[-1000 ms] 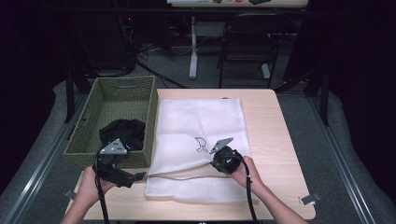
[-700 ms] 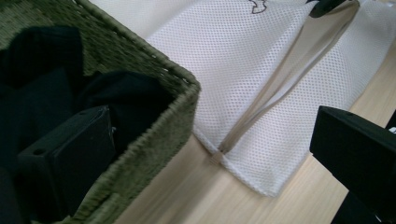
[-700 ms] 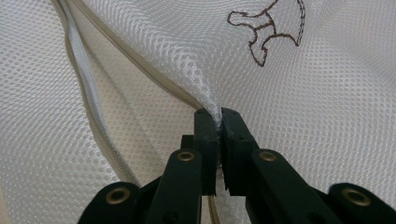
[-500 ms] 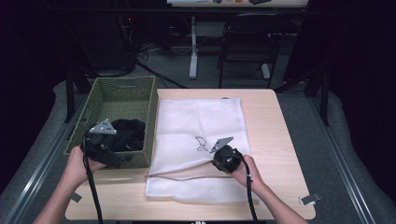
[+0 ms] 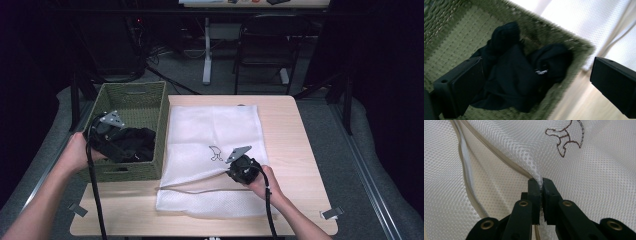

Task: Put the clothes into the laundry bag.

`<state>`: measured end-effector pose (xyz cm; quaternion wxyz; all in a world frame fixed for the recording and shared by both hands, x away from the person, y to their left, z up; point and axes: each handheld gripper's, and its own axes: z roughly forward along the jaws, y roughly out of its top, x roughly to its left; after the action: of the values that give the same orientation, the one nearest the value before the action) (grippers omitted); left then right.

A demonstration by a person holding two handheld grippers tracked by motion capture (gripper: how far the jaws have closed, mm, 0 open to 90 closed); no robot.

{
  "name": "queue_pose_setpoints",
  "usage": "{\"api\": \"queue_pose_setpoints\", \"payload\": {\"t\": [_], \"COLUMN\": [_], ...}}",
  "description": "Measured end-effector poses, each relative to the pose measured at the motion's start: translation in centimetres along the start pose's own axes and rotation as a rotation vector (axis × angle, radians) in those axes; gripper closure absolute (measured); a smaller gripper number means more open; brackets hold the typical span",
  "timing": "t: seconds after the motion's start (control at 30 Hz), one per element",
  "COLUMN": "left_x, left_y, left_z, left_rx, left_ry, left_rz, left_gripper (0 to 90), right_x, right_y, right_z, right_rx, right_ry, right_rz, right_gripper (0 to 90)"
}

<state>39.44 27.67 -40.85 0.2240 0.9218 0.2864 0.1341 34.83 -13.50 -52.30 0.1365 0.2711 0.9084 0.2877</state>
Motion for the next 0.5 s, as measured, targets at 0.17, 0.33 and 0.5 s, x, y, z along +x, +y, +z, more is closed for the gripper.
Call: {"api": "queue_pose_setpoints", "payload": {"t": [0.17, 0.33, 0.5], "left_x": [1.6, 2.9, 3.5], "left_y": [0.2, 0.5, 0.7], "left_z": [1.4, 4.0, 5.8], "left_rx": [0.060, 0.178, 0.222], "left_ry": [-0.002, -0.016, -0.040], "left_rz": [-0.004, 0.037, 0.038], "left_gripper": [0.0, 0.0, 0.0], "right_x": [0.1, 0.2, 0.1], "right_y": [0.0, 0.0, -0.1], "right_z": [-0.1, 0.0, 0.0], "right_rx": [0.001, -0.002, -0.001], "right_ry": [-0.004, -0.014, -0.011], "right_rz": [0.003, -0.016, -0.018], "right_gripper": [86.0, 86.0, 86.0]}}
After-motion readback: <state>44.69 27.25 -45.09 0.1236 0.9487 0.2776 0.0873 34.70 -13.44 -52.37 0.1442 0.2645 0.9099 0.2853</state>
